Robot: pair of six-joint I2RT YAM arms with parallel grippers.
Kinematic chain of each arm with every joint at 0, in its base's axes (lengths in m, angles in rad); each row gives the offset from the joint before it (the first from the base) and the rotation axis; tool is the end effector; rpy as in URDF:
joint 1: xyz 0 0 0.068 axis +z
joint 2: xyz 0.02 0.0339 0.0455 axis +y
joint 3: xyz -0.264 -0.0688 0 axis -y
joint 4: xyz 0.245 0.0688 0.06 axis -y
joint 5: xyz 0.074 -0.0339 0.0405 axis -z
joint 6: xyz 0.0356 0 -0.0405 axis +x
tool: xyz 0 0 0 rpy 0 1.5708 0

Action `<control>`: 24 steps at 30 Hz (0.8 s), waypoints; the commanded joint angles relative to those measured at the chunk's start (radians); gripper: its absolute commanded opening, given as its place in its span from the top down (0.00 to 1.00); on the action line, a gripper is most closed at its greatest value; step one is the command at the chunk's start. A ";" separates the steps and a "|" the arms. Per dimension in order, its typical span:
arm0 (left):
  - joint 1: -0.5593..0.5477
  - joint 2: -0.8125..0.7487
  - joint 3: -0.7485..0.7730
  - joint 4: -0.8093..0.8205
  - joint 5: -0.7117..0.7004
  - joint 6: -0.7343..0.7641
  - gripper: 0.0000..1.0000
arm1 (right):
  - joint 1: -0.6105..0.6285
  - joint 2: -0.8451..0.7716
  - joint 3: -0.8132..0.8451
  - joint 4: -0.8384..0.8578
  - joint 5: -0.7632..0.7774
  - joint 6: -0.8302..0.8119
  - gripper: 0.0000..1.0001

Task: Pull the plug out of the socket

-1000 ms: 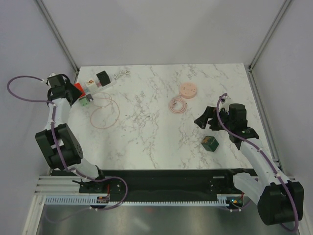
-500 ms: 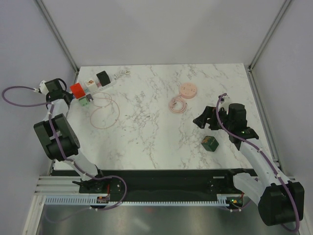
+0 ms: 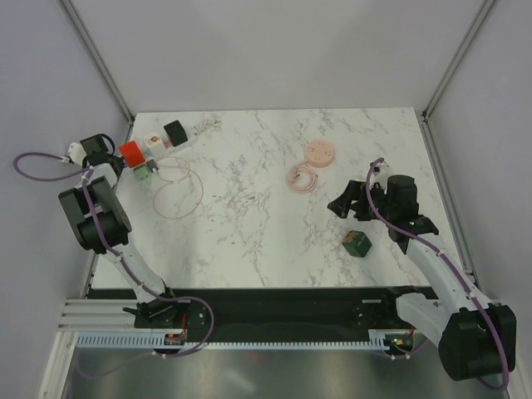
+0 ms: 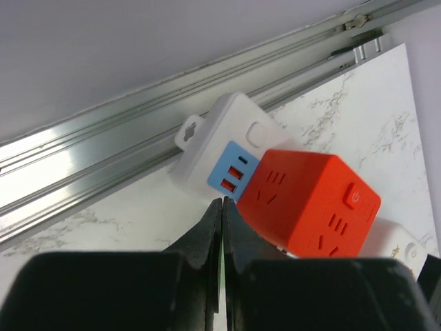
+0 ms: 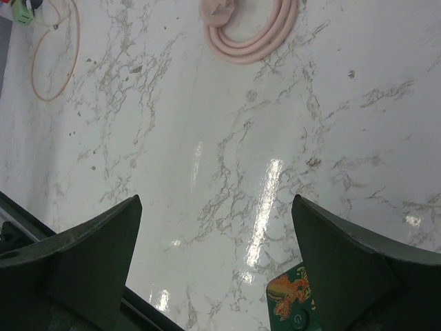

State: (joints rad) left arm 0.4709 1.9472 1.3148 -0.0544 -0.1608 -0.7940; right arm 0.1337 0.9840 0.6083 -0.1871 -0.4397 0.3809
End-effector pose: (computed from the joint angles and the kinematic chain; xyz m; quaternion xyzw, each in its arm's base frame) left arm 0.3846 0.2022 0.1934 -0.5603 0.7064 0.0031 0.4325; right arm 0.2097 0.0435 0.2426 0.0008 0.8610 0.3046 0.4072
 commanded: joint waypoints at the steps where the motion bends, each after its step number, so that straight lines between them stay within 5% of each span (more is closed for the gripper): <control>1: 0.011 0.057 0.078 0.028 0.007 -0.042 0.94 | 0.003 0.015 0.027 0.029 -0.005 -0.011 0.02; 24: 0.057 0.222 0.162 -0.100 0.104 -0.209 0.97 | 0.000 0.042 0.024 0.031 0.009 -0.014 0.02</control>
State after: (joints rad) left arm 0.4656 2.0956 1.4361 -0.0536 -0.1291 -0.8745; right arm 0.1337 1.0248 0.6083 -0.1875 -0.4381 0.3794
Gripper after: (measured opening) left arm 0.026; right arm 0.982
